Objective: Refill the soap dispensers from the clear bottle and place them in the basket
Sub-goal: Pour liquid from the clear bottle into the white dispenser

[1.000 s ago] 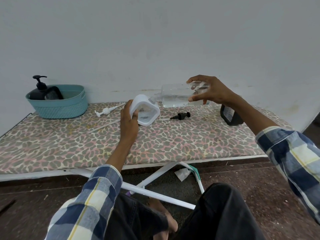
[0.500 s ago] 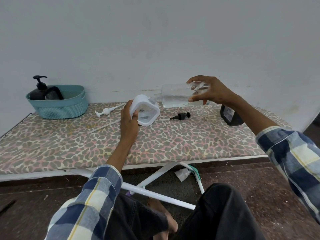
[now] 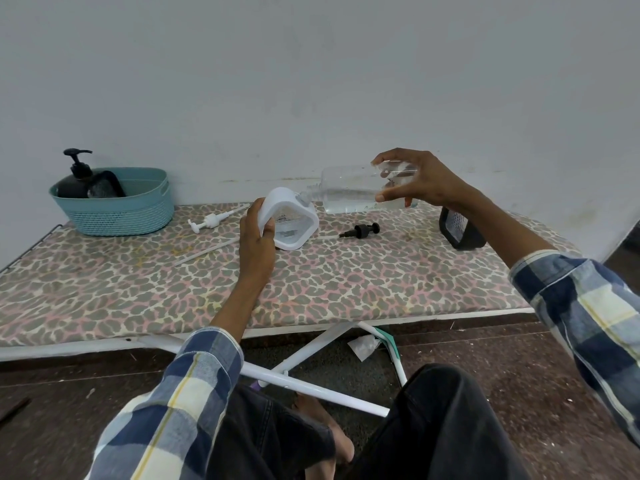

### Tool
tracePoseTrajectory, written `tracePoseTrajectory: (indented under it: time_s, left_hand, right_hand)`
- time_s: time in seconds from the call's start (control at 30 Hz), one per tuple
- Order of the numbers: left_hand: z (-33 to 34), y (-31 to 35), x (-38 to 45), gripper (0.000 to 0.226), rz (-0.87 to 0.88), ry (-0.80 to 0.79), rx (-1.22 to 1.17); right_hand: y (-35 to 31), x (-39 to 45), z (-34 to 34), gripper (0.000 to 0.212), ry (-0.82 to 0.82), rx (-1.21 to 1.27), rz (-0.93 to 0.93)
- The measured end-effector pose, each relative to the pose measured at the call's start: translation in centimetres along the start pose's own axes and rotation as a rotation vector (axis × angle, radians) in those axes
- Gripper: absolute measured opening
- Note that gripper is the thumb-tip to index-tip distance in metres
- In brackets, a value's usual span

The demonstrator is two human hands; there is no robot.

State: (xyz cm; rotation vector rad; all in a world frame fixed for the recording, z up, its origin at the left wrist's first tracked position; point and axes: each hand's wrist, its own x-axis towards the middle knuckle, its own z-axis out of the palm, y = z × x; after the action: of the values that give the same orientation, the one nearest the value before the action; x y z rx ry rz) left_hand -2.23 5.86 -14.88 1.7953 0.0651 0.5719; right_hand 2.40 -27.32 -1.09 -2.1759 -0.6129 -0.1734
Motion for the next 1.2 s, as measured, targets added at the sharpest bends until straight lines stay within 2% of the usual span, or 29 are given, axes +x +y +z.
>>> tracePoseTrajectory:
  time_s: [0.5, 0.8, 0.9, 1.03, 1.2]
  left_hand:
    - [-0.1, 0.2, -0.1, 0.053, -0.001, 0.021, 0.038]
    - [-0.2, 0.0, 0.0, 0.052, -0.021, 0.034, 0.048]
    - [-0.2, -0.3, 0.1, 0.051, -0.030, 0.045, 0.038]
    - [-0.2, 0.1, 0.1, 0.047, -0.034, 0.056, 0.035]
    - [-0.2, 0.2, 0.1, 0.044, -0.077, 0.068, 0.054]
  right_hand:
    - [2.2, -2.1, 2.9, 0.065, 0.085, 0.164, 0.026]
    - [4.5, -4.0, 7.5, 0.069, 0.238, 0.071, 0.016]
    - [4.9, -4.6, 8.2, 0.075, 0.240, 0.040, 0.043]
    - [5.3, -5.4, 9.8, 0.072, 0.318, 0.129, 0.050]
    - [5.5, -5.3, 11.3, 0.076, 0.324, 0.259, 0.125]
